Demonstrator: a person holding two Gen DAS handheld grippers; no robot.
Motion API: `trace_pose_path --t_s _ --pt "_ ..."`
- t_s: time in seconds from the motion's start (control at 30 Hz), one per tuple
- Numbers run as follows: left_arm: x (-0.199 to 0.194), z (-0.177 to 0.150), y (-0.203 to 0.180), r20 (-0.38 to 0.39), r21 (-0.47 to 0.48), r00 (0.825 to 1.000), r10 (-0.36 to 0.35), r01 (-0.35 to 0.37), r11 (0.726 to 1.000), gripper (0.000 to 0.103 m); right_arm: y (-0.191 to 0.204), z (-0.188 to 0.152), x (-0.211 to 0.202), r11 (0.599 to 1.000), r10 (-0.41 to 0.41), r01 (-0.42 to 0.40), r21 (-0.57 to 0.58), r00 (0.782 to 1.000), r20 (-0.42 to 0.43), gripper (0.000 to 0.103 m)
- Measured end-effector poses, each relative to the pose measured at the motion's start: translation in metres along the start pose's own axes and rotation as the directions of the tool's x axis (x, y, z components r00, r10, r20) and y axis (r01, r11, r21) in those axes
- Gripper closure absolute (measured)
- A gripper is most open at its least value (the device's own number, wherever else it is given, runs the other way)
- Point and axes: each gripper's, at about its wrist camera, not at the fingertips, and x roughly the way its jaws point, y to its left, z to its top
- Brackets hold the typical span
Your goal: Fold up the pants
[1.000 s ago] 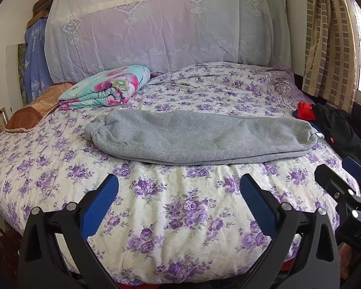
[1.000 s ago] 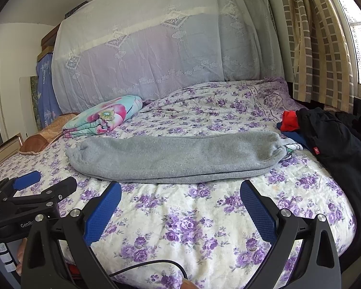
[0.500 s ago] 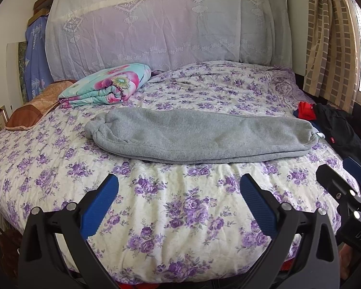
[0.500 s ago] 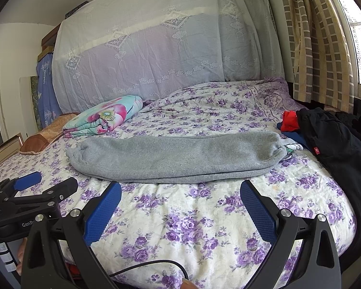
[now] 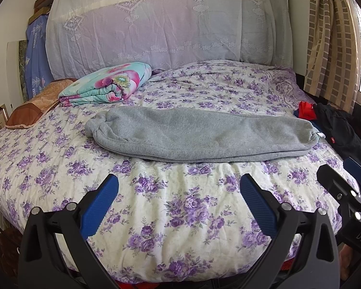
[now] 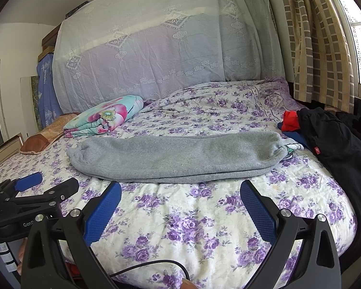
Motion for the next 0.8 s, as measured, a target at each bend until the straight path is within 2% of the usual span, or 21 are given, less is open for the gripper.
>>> trace_pose_path --t_s 0.8 --pt "0.0011 -0.0036 0.0039 -0.008 -0.003 1.0 0.0 0.0 1.0 0.004 -0.0004 -0.0008 0.0004 1.0 0.001 -0.001 0.001 1.0 0.001 0.004"
